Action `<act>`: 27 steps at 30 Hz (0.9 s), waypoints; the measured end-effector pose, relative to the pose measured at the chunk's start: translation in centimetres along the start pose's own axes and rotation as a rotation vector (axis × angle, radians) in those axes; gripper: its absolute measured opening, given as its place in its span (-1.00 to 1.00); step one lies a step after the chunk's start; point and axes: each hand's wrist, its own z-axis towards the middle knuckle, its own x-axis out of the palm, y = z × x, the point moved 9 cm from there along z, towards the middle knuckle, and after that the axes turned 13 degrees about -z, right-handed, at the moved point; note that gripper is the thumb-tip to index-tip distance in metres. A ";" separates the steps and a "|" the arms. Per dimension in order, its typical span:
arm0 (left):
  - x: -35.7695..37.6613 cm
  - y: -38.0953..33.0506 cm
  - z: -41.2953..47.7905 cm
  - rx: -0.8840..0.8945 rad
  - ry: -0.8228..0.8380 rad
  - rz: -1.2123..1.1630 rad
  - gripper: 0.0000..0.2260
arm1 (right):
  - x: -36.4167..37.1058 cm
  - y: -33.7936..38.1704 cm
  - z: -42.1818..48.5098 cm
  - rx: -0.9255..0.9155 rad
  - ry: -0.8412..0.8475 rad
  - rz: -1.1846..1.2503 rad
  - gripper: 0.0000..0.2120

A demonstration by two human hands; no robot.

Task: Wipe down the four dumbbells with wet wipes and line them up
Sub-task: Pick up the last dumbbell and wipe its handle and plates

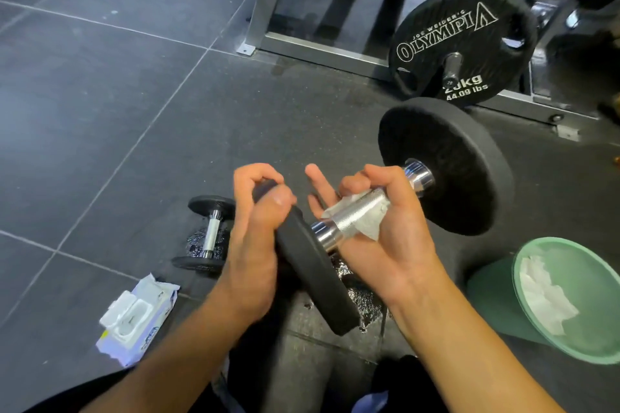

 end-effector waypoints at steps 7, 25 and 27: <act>5.0 -4.7 -3.5 0.926 0.590 0.790 -0.46 | 0.2 -1.1 0.2 0.040 0.024 0.133 -0.79; 2.6 -2.0 -0.1 0.143 0.259 0.169 -0.50 | 0.1 -1.8 -0.1 0.136 -0.005 0.027 -0.79; 4.1 -3.3 -1.9 0.592 0.550 0.637 -0.32 | 0.2 -2.2 0.0 0.172 0.037 0.028 -0.81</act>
